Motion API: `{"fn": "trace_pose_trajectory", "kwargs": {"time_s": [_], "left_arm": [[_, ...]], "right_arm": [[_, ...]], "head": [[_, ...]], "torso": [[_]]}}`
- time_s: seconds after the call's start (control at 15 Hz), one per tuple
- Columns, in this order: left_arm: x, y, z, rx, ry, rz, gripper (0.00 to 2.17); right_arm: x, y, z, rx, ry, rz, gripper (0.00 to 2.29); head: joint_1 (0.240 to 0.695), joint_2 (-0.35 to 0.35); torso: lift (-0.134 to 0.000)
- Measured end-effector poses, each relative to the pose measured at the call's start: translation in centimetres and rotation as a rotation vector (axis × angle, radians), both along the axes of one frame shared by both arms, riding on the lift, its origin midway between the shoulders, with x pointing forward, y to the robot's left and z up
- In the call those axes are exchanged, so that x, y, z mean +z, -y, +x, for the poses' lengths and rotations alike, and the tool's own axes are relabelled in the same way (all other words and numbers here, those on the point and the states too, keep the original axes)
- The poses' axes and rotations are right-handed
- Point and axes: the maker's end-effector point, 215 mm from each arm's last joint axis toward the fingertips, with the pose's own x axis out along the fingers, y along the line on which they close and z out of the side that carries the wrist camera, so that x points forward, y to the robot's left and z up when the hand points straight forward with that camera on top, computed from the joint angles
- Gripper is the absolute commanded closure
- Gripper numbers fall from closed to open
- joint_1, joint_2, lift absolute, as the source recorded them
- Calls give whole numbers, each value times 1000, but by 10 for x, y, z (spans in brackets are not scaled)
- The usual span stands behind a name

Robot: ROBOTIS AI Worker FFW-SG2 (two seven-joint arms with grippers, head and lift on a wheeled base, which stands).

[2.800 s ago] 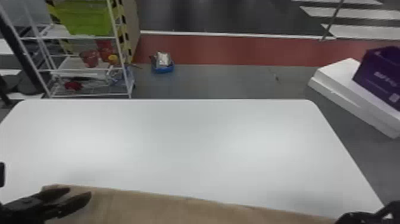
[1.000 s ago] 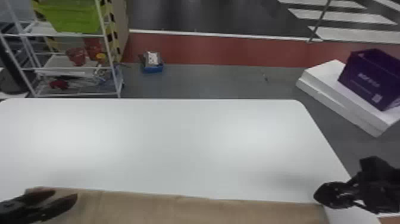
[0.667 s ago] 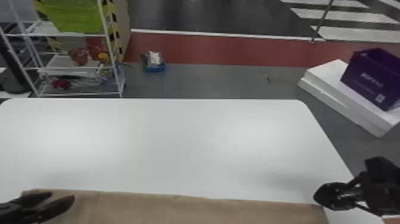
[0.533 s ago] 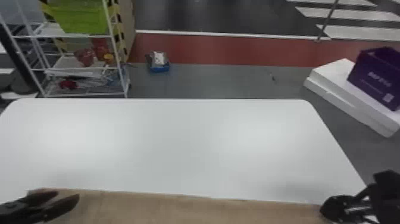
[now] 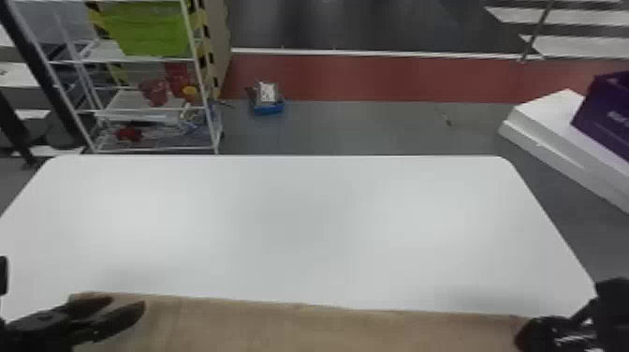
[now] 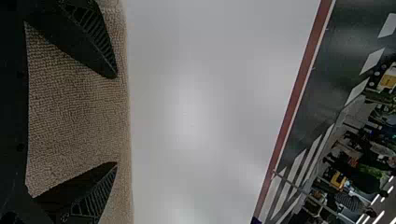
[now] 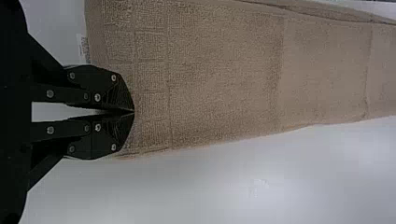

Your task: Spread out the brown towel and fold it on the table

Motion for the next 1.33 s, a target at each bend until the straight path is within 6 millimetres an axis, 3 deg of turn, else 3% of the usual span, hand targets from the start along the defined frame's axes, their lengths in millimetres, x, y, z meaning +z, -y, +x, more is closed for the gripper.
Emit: {"fn": "trace_pose_trajectory", "kwargs": {"time_s": [0.67,1.13,1.2,1.33], "left_arm": [[1,1,-1,1,2,-3,76],[6,-4,-6,20,5,-3,66],[6,-3,-5,19,6,-3,66],[7,-3,-5,20,6,-4,66]], "right_arm": [[10,24,61,-66,51,-34,1031],[35,23,77,-86,114,16,1028],[35,22,77,-81,113,16,998],[32,16,73,-72,109,22,572]], "head": [[695,-73],[695,-66],[695,-65],[695,-57]], "torso": [[-124],[-124],[-124],[-124]]}}
